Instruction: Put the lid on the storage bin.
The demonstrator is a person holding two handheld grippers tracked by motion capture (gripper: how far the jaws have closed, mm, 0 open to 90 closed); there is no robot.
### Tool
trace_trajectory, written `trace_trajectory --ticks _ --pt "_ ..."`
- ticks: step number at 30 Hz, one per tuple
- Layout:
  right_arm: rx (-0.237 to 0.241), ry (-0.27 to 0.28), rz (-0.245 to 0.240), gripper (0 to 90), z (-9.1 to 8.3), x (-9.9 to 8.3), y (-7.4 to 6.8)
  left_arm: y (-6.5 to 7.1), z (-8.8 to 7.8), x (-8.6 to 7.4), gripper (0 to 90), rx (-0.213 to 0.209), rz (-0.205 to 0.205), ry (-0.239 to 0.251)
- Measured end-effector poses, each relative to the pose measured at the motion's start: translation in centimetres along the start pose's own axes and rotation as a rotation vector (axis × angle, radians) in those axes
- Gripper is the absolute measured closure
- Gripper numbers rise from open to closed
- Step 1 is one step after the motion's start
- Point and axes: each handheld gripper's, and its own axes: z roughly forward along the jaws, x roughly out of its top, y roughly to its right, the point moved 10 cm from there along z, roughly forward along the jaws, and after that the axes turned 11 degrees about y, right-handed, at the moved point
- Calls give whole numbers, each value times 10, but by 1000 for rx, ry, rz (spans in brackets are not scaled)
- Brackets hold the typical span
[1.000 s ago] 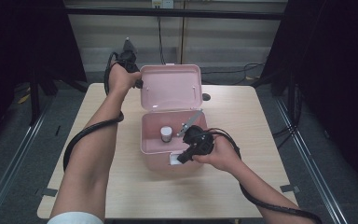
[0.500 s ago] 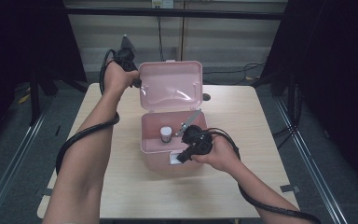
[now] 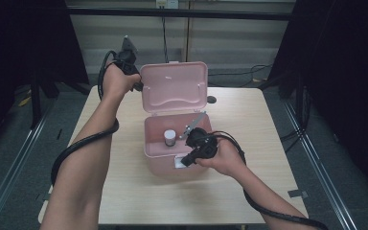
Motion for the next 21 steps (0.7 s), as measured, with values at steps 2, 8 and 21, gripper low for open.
trace_trajectory --ticks 2,8,21 --pt "-2 -2 -1 900 1 1 -1 1 -2 -1 878 0 5 4" --pt "-5 -10 4 900 3 3 -3 2 -6 -3 877 -1 15 7" --pt "-17 -36 -4 900 4 4 -3 6 -13 -8 876 1 39 19"
